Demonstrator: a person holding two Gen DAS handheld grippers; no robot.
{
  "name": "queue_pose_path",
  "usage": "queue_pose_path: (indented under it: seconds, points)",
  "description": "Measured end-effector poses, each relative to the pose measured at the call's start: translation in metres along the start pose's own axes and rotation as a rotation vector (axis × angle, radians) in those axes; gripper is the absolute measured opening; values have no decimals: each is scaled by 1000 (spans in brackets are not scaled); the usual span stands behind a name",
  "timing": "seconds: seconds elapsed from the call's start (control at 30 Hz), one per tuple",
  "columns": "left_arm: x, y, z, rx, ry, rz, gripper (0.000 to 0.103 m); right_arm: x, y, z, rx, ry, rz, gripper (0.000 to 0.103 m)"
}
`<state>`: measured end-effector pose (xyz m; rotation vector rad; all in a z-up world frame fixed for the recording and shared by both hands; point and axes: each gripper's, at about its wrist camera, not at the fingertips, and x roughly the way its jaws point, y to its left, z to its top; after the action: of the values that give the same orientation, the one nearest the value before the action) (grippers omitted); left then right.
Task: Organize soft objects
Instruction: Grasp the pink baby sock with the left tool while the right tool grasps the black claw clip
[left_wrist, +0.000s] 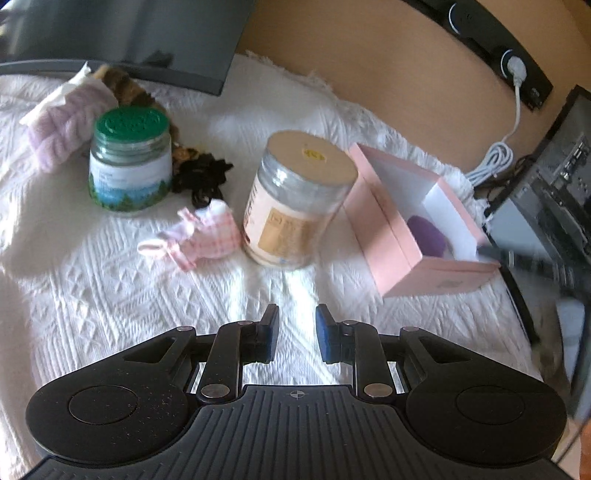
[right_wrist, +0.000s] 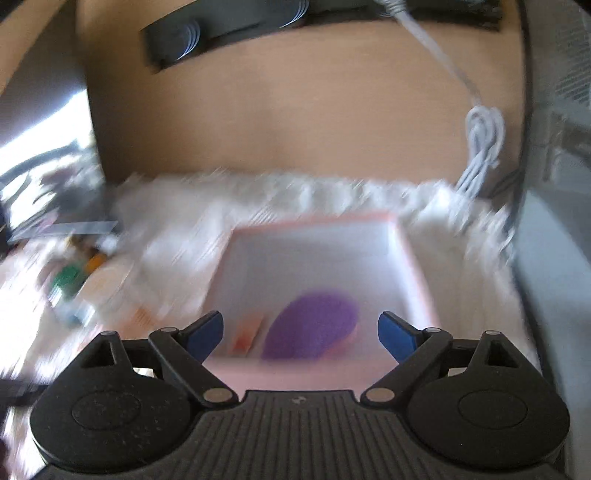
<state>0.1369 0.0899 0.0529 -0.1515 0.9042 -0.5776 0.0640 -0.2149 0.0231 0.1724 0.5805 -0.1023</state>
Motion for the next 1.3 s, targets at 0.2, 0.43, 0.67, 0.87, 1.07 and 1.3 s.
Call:
queue_pose_path:
  seconds: [0.2, 0.43, 0.67, 0.87, 1.07, 1.3]
  points:
    - [-2, 6, -6, 0, 2, 55, 24, 15, 40, -41, -133, 127, 63, 89]
    - [-11, 20, 7, 121, -76, 178, 24, 50, 68, -32, -143, 138, 103, 87]
    - [12, 32, 35, 250, -53, 166, 24, 69, 86, -29, -153, 179, 125, 87]
    - [46, 42, 51, 300, 14, 160, 24, 67, 90, -30, -147, 183, 106, 87]
    - [67, 51, 54, 362, 51, 208, 36, 54, 83, -37, -129, 220, 83, 87]
    - [71, 57, 60, 302, 62, 178, 36, 38, 72, -46, -89, 228, 34, 87]
